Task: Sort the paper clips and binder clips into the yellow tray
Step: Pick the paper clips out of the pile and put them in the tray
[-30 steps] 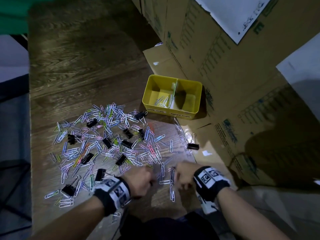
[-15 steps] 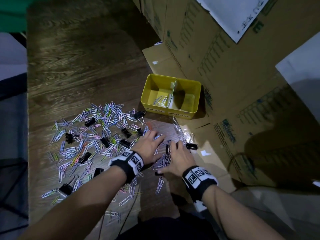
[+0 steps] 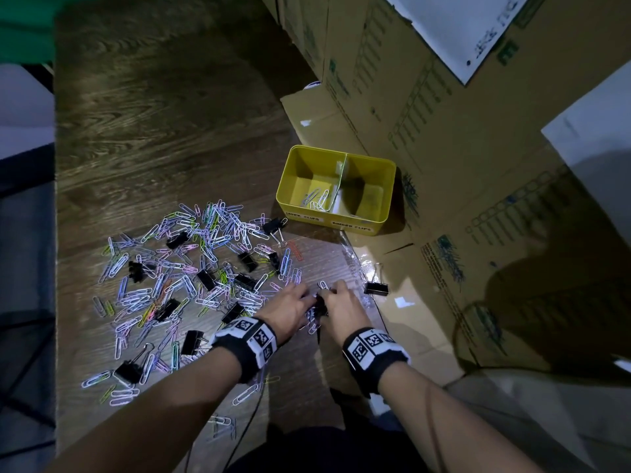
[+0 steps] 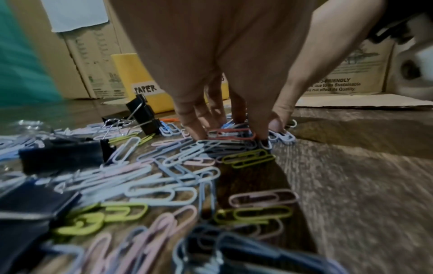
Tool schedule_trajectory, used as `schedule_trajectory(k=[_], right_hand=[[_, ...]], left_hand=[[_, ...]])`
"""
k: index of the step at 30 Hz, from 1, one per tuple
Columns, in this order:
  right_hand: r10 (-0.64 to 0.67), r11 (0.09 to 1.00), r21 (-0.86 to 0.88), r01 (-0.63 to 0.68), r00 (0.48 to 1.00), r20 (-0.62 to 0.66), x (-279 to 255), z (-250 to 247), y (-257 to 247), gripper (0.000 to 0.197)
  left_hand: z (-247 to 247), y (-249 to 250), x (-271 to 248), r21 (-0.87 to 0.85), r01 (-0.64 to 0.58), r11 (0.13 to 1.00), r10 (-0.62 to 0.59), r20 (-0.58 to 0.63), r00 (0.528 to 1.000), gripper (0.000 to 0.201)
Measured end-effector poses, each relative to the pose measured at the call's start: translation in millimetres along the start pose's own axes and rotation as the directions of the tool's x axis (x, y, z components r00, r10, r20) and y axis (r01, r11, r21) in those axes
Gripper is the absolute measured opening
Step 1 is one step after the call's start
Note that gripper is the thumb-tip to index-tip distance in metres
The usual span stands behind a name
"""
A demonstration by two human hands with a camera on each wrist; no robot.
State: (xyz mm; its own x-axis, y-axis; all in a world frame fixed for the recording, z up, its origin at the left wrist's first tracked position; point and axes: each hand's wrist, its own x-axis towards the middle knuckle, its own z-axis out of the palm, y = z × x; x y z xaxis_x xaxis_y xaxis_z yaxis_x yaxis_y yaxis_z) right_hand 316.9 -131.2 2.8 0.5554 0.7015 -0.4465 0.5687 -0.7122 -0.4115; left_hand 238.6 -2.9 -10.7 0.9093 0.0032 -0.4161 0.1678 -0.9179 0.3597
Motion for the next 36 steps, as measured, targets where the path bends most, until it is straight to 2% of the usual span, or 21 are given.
schedule_trajectory(k=[2, 4, 8, 11, 13, 15, 18, 22, 26, 28, 30, 32, 34, 36], right_hand=[[0.001, 0.996, 0.088, 0.002, 0.999, -0.036, 0, 0, 1, 0.039], [0.02, 0.987, 0.16, -0.006, 0.996, -0.083, 0, 1, 3, 0.034], [0.095, 0.96, 0.272, -0.072, 0.993, -0.072, 4, 0, 4, 0.03], [0.143, 0.926, 0.357, -0.121, 0.989, -0.035, 8, -3, 8, 0.022], [0.17, 0.9, 0.412, -0.139, 0.985, -0.04, 9, -3, 11, 0.02], [0.192, 0.868, 0.475, -0.145, 0.98, -0.051, 9, -3, 15, 0.019], [0.212, 0.792, 0.595, -0.136, 0.975, -0.06, 8, -7, 20, 0.022], [0.216, 0.647, 0.76, -0.065, 0.971, -0.1, 5, -19, 21, 0.024], [0.251, 0.472, 0.88, 0.044, 0.951, -0.182, 4, -40, 15, 0.026], [0.256, 0.452, 0.881, 0.14, 0.926, -0.278, 5, -56, 9, 0.029], [0.258, 0.398, 0.896, 0.196, 0.914, -0.314, 6, -74, 2, 0.029], [0.258, 0.351, 0.908, 0.23, 0.908, -0.33, 9, -93, -6, 0.03], [0.244, 0.371, 0.885, 0.282, 0.89, -0.386, 15, -112, -14, 0.03], [0.236, 0.414, 0.851, 0.322, 0.865, -0.443, 24, -131, -20, 0.032]], left_hand=[[1, -2, -5, -0.152, 0.001, 0.988, -0.015, -0.095, 0.995, 0.04], [-1, -2, -8, -0.284, 0.038, 0.958, -0.088, -0.163, 0.983, 0.036], [-6, -7, -7, -0.512, 0.196, 0.836, -0.302, -0.131, 0.944, 0.02], [-12, -11, -9, -0.674, 0.248, 0.696, -0.389, -0.063, 0.919, 0.023], [-17, -15, -12, -0.747, 0.291, 0.597, -0.452, -0.014, 0.892, 0.017], [-23, -19, -15, -0.827, 0.302, 0.474, -0.492, 0.036, 0.87, 0.017], [-37, -22, -23, -0.931, 0.244, 0.273, -0.499, 0.08, 0.863, 0.018], [-75, -27, -32, -0.975, 0.17, 0.146, -0.486, 0.08, 0.871, 0.019], [-126, -29, -18, -0.989, 0.07, 0.129, -0.487, -0.001, 0.874, 0.015], [-148, -33, 2, -0.994, -0.028, 0.11, -0.488, -0.079, 0.869, 0.016], [-162, -36, 28, -0.99, -0.092, 0.102, -0.515, -0.132, 0.847, 0.017], [-170, -38, 56, -0.988, -0.101, 0.114, -0.575, -0.149, 0.804, 0.018], [-169, -38, 84, -0.985, -0.06, 0.16, -0.621, -0.148, 0.77, 0.021], [-161, -39, 103, -0.96, 0.016, 0.28, -0.621, -0.169, 0.766, 0.023]])
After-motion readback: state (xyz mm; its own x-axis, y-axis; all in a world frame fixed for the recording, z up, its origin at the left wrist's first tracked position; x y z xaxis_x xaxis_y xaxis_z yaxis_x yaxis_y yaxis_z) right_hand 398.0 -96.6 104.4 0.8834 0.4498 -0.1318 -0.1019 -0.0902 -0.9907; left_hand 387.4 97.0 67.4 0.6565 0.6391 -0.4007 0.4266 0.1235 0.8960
